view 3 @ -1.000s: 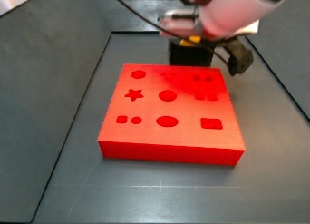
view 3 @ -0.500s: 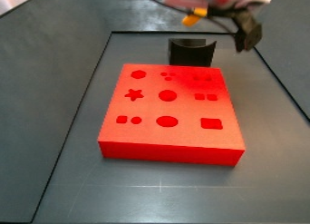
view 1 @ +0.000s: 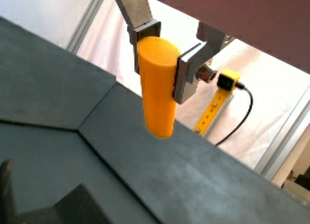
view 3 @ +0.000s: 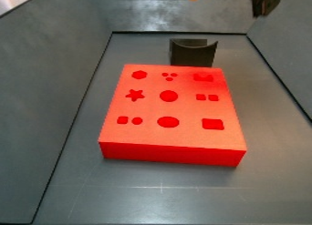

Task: Pick up the oval object. Move up. Place the oval object on the fixture. Regrasp the oval object. Move to above the board. Insert the oval object.
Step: Move to above the board.

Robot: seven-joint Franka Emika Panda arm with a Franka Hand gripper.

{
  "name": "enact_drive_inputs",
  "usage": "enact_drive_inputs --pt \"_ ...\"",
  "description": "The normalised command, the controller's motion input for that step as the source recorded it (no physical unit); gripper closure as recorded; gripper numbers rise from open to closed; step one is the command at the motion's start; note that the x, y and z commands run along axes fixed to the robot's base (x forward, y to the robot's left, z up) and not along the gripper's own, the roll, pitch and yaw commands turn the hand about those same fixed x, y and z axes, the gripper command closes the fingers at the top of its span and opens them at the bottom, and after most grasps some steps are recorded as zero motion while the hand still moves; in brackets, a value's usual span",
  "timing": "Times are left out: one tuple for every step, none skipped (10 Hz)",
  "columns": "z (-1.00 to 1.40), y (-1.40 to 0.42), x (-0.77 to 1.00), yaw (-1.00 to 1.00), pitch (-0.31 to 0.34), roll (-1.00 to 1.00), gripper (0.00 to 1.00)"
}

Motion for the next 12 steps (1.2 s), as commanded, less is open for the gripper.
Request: enact_drive_inputs --pt "1.00 0.03 0.07 0.12 -0.022 -0.03 1.00" --pt "1.00 0.02 0.07 0.08 -0.019 -0.03 1.00" --pt "0.91 0.01 0.06 0.05 -0.013 -0.03 1.00" --pt "0.68 0.00 0.04 0.02 0.011 -0.03 1.00" --pt "0.50 -0.01 0.03 0.01 0.029 -0.04 1.00" --pt "0.27 -0.01 0.02 0.00 0.060 -0.04 1.00" --pt "0.17 -1.00 -0.57 -0.09 -0.106 -1.00 1.00" --pt "0.16 -1.00 -0.57 -0.09 -0.108 -1.00 1.00" --pt "0.17 -1.00 -0.62 -0.10 -0.131 -1.00 1.00" --pt "0.17 -1.00 -0.62 -0.10 -0.137 -1.00 1.00" --pt "0.17 -1.00 -0.63 -0.12 -0.139 -1.00 1.00" --pt "0.17 -1.00 -0.65 -0.13 -0.138 -1.00 1.00"
